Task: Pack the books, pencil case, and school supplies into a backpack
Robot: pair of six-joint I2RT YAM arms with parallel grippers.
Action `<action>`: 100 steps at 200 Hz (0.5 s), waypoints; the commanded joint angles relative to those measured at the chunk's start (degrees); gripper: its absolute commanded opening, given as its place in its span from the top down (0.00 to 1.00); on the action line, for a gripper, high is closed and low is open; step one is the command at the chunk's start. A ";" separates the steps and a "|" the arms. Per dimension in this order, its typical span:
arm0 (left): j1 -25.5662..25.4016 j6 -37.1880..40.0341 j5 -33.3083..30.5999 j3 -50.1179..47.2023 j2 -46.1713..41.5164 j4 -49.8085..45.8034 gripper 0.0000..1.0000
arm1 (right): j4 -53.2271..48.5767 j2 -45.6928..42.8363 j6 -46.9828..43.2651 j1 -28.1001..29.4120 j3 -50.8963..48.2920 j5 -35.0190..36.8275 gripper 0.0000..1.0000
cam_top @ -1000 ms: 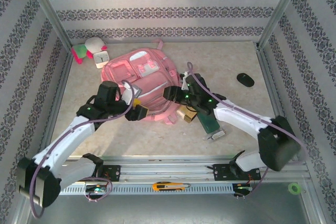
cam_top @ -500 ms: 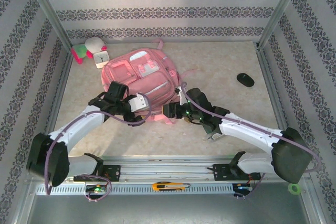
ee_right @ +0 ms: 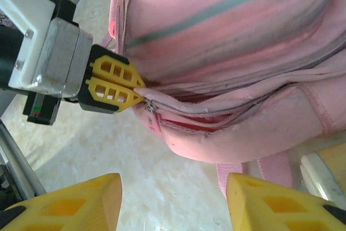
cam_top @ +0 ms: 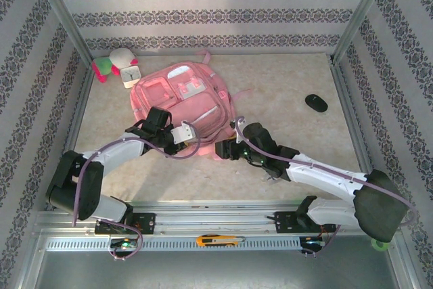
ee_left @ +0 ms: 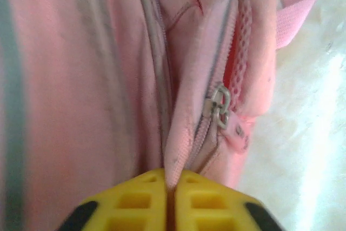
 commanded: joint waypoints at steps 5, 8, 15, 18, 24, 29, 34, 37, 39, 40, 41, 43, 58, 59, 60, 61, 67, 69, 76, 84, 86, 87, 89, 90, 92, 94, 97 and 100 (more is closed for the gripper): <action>-1.97 -8.62 3.70 2.62 -4.09 -4.48 1.00 | 0.25 -0.41 0.30 2.12 -0.36 -0.28 0.47; -2.22 -9.88 3.78 2.78 -4.25 -4.82 1.00 | 0.30 -0.25 0.65 2.32 -0.27 -0.87 0.47; -2.46 -12.54 4.12 3.20 -4.73 -5.91 1.00 | 0.16 0.32 1.67 2.85 0.07 -1.85 0.48; -2.44 -13.76 4.27 3.34 -4.92 -6.39 1.00 | -0.14 0.67 2.04 3.11 0.30 -2.11 0.48; -2.55 -16.01 4.52 3.52 -5.23 -7.12 1.00 | -1.02 1.29 2.73 3.54 1.00 -2.45 0.48; -2.58 -17.78 4.67 3.57 -5.53 -7.44 1.00 | -1.73 1.85 3.33 3.84 1.52 -2.62 0.49; -2.54 -19.48 4.73 3.64 -5.79 -7.52 1.00 | -2.45 2.40 3.80 4.30 2.06 -2.47 0.49; -2.58 -20.39 4.81 3.56 -5.92 -7.57 1.00 | -2.76 2.72 4.13 4.50 2.28 -2.20 0.49; -2.58 -20.88 4.93 3.60 -6.03 -7.60 1.00 | -2.94 2.89 4.33 4.71 2.49 -2.00 0.49; -2.54 -21.08 4.98 3.62 -6.13 -7.65 1.00 | -2.98 3.00 4.45 4.84 2.58 -1.94 0.49; -2.52 -21.26 5.05 3.59 -6.13 -7.68 1.00 | -3.05 3.09 4.55 4.99 2.63 -1.91 0.49; -2.55 -21.62 5.28 3.60 -6.26 -7.70 1.00 | -3.03 3.27 4.83 5.19 2.73 -1.60 0.49; -2.56 -24.44 6.03 3.69 -6.46 -7.53 1.00 | -2.02 4.87 6.83 6.26 3.26 -0.40 0.49; -2.57 -24.62 6.01 3.71 -6.47 -7.53 1.00 | -1.95 4.95 7.02 6.31 3.37 -0.26 0.49; -2.58 -24.75 6.01 3.72 -6.39 -7.57 1.00 | -1.88 5.12 7.20 6.38 3.37 -0.14 0.49; -2.54 -24.90 6.00 3.77 -6.35 -7.59 1.00 | -1.79 5.30 7.42 6.42 3.42 0.00 0.49; -2.58 -25.78 6.04 4.08 -6.17 -7.68 1.00 | -1.60 6.09 8.72 6.57 3.82 0.84 0.49; -2.58 -26.05 6.14 4.12 -6.07 -7.70 1.00 | -1.49 6.35 9.24 6.68 3.95 1.18 0.49; -2.57 -26.82 6.42 4.54 -5.72 -8.06 1.00 | -1.09 7.32 10.34 7.15 4.61 2.43 0.49; -2.56 -27.60 6.69 5.11 -5.27 -8.63 1.00 | -0.69 8.55 10.90 7.94 5.49 4.03 0.49; -2.56 -27.82 6.74 5.33 -5.17 -8.73 1.00 | -0.66 8.83 10.88 8.10 5.71 4.44 0.49; -2.53 -27.93 6.76 5.36 -5.08 -8.79 1.00 | -0.66 9.00 10.89 8.24 5.78 4.62 0.49; -2.55 -28.19 6.83 5.52 -5.01 -8.83 1.00 | -0.66 9.34 10.90 8.44 6.24 5.04 0.49; -2.52 -28.29 6.89 5.59 -4.95 -8.88 1.00 | -0.70 9.51 10.90 8.54 6.44 5.32 0.49; -2.55 -28.54 7.03 5.69 -4.91 -8.96 1.00 | -0.82 9.80 10.94 8.73 6.80 5.72 0.49; -2.58 -28.76 7.11 5.89 -4.77 -9.01 1.00 | -0.83 10.20 10.89 8.91 7.11 6.11 0.49; -2.58 -29.14 7.34 6.09 -4.61 -9.10 1.00 | -0.92 10.82 10.90 9.10 7.59 6.67 0.49; -2.56 -29.39 7.63 6.24 -4.50 -9.23 1.00 | -0.97 11.40 10.90 9.37 8.20 7.21 0.48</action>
